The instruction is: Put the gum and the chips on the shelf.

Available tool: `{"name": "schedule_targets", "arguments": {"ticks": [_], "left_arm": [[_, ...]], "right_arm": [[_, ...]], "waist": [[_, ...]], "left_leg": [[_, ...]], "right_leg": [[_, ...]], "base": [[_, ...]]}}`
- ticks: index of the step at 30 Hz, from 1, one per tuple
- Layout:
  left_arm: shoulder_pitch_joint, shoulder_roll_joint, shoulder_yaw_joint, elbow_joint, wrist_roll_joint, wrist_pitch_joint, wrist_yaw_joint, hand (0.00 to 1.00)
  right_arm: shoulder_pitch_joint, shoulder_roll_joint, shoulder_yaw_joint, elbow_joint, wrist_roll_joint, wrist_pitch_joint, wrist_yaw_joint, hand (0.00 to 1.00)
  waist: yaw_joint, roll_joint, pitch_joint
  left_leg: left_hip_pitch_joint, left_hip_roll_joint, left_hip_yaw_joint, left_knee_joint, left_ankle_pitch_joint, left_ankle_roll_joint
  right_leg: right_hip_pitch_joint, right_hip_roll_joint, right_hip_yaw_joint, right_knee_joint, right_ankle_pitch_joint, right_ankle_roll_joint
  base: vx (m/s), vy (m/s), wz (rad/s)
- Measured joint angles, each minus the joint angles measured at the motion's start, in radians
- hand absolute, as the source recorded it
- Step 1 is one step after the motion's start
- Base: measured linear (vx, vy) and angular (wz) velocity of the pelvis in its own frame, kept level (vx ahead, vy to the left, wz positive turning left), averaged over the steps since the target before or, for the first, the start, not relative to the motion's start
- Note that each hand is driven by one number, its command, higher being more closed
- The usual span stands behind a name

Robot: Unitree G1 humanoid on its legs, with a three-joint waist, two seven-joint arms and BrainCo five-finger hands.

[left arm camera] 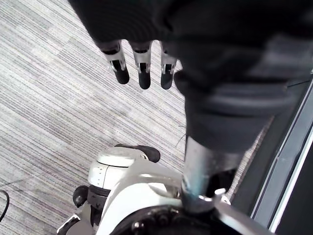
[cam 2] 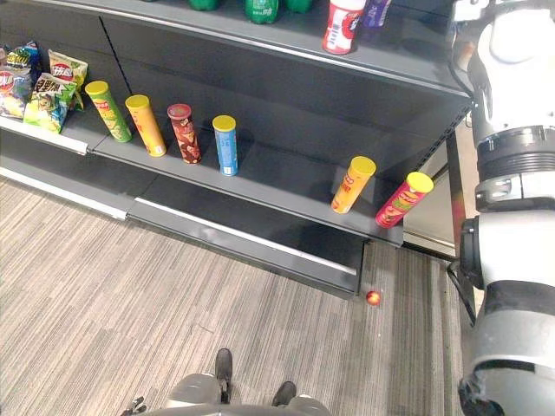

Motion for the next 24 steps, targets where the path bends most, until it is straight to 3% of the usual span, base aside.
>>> {"name": "schedule_targets", "arguments": {"ticks": [3, 6, 9, 12, 15, 20, 24], "left_arm": [[0.002, 0.007, 0.004, 0.006, 0.002, 0.000, 0.000, 0.00], [0.001, 0.017, 0.010, 0.035, 0.002, 0.000, -0.002, 0.00], [0.003, 0.023, 0.013, 0.063, 0.002, -0.001, -0.009, 0.00], [0.005, 0.017, 0.048, 0.082, 0.002, -0.010, -0.022, 0.00], [0.009, 0.003, 0.071, 0.093, 0.007, -0.022, -0.013, 0.00], [0.030, -0.020, 0.071, 0.101, 0.006, -0.047, 0.020, 0.00], [0.033, -0.017, 0.047, 0.108, 0.001, -0.063, 0.042, 0.00]], "right_arm": [[0.033, 0.000, -0.004, -0.110, 0.000, -0.015, -0.002, 0.00], [0.233, 0.018, -0.078, -0.383, -0.011, -0.046, 0.008, 0.00], [0.469, 0.116, -0.152, -0.696, -0.017, -0.039, 0.081, 0.00], [0.741, 0.256, -0.169, -0.965, -0.016, 0.019, 0.203, 0.00], [1.055, 0.403, -0.141, -1.152, -0.016, 0.115, 0.384, 0.00], [1.310, 0.475, -0.071, -1.149, 0.000, 0.173, 0.486, 0.00], [1.459, 0.532, 0.040, -0.972, -0.008, 0.179, 0.520, 0.00]], "waist": [[-0.015, -0.009, -0.010], [-0.025, -0.021, -0.050], [-0.057, -0.021, -0.071], [-0.087, -0.020, -0.090], [-0.107, -0.011, -0.108], [-0.120, -0.001, -0.130], [-0.119, 0.000, -0.134]], "left_leg": [[0.000, 0.004, 0.009, 0.000, 0.000, 0.000], [0.001, 0.007, 0.032, 0.000, -0.006, -0.009], [0.015, 0.013, 0.067, -0.001, -0.011, -0.014], [0.032, 0.019, 0.098, -0.001, -0.015, -0.016], [0.031, 0.027, 0.132, -0.001, -0.025, -0.027], [0.029, 0.027, 0.144, -0.001, -0.032, -0.025], [0.030, 0.023, 0.146, -0.001, -0.037, -0.021]], "right_leg": [[0.000, 0.005, 0.008, -0.011, 0.007, -0.003], [-0.009, 0.006, 0.031, -0.011, 0.008, -0.002], [-0.010, 0.008, 0.065, -0.010, 0.009, 0.000], [-0.011, 0.014, 0.097, -0.010, 0.010, 0.002], [-0.028, 0.016, 0.117, -0.010, 0.009, 0.010], [-0.040, 0.011, 0.122, -0.010, 0.015, 0.012], [-0.039, 0.009, 0.127, -0.010, 0.015, 0.011]], "base": [[0.01, 0.001, -0.11], [0.03, 0.012, -0.22], [0.02, 0.015, -0.35], [0.02, 0.008, -0.32], [-0.01, 0.009, -0.31], [0.02, 0.027, -0.12], [0.04, 0.019, -0.03]]}}
